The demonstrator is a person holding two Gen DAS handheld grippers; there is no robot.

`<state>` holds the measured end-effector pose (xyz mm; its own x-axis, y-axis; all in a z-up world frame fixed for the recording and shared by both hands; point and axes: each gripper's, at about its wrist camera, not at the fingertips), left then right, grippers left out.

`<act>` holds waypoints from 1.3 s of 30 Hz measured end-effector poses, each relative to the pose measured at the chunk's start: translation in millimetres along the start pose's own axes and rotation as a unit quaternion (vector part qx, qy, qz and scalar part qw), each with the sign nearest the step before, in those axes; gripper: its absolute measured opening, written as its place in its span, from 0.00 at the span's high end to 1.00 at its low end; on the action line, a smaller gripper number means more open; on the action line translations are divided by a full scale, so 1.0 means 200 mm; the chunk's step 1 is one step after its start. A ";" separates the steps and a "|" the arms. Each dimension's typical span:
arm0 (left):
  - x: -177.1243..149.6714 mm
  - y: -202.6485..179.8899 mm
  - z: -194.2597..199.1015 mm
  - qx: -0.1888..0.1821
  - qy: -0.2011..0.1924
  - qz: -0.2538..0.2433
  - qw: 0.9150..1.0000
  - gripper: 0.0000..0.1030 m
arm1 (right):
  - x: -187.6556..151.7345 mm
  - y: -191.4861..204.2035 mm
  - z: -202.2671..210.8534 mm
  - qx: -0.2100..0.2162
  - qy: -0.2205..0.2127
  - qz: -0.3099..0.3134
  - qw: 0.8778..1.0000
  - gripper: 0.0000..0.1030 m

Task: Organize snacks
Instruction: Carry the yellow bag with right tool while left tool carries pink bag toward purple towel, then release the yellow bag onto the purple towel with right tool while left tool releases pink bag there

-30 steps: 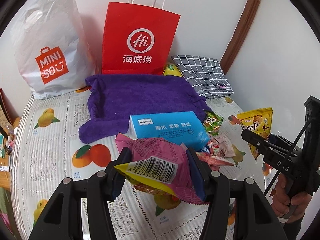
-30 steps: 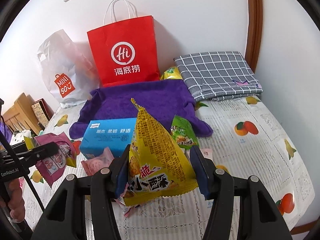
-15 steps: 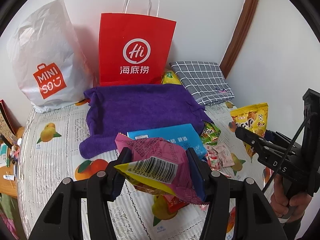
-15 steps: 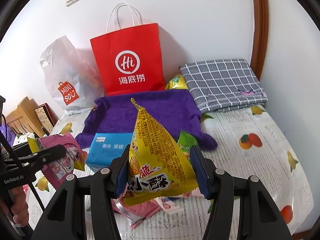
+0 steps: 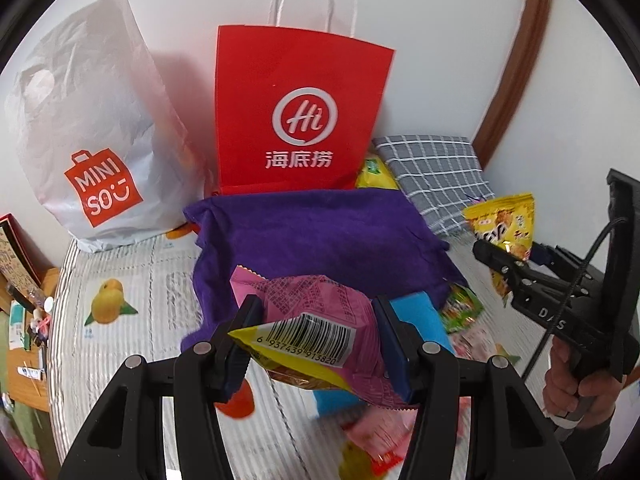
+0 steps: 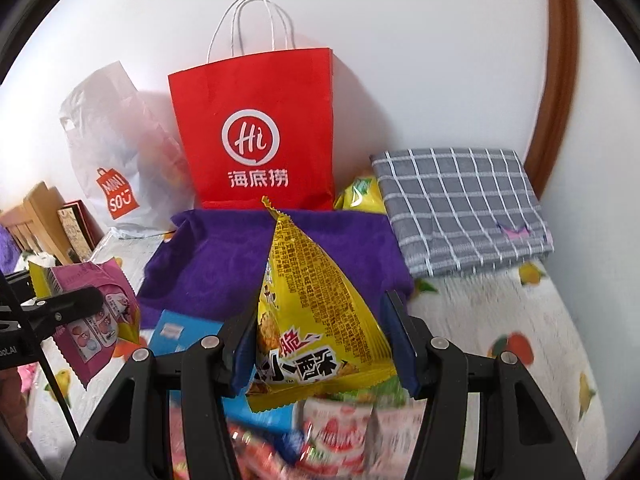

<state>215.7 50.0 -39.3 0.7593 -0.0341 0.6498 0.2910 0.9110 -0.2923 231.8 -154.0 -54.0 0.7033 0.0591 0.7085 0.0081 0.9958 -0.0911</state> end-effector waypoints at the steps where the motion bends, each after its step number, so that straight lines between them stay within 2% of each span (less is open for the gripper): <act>1: 0.02 0.02 -0.03 0.001 0.001 0.002 1.000 0.47 | 0.02 0.00 -0.02 0.000 -0.002 0.003 1.000 0.45; 8: 0.13 0.12 -0.17 0.013 0.011 0.014 1.000 0.47 | 0.12 0.03 -0.19 0.005 -0.009 0.019 1.000 0.45; 20: 0.25 0.34 -0.34 0.029 0.013 0.041 0.999 0.47 | 0.29 0.06 -0.44 0.025 0.010 0.016 0.999 0.45; 27: 0.29 0.36 -0.49 0.027 0.026 0.033 0.999 0.47 | 0.26 0.09 -0.65 0.025 0.054 0.030 0.998 0.45; 39: 0.31 0.43 -0.66 0.034 0.049 0.040 0.997 0.47 | 0.22 0.11 -0.82 0.054 0.115 0.028 0.991 0.45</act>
<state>364.3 72.3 -116.5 0.8324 0.0026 0.5542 0.1901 0.9380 -0.2900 378.9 -140.9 -139.3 0.8442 0.1100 0.5246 -0.1033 0.9938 -0.0421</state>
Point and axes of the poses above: each gripper's, at about its wrist camera, not at the fingertips, and z roughly against the way its jaws point, y to its left, x to its top, and after that the axes turned 11 degrees about -x, right-handed
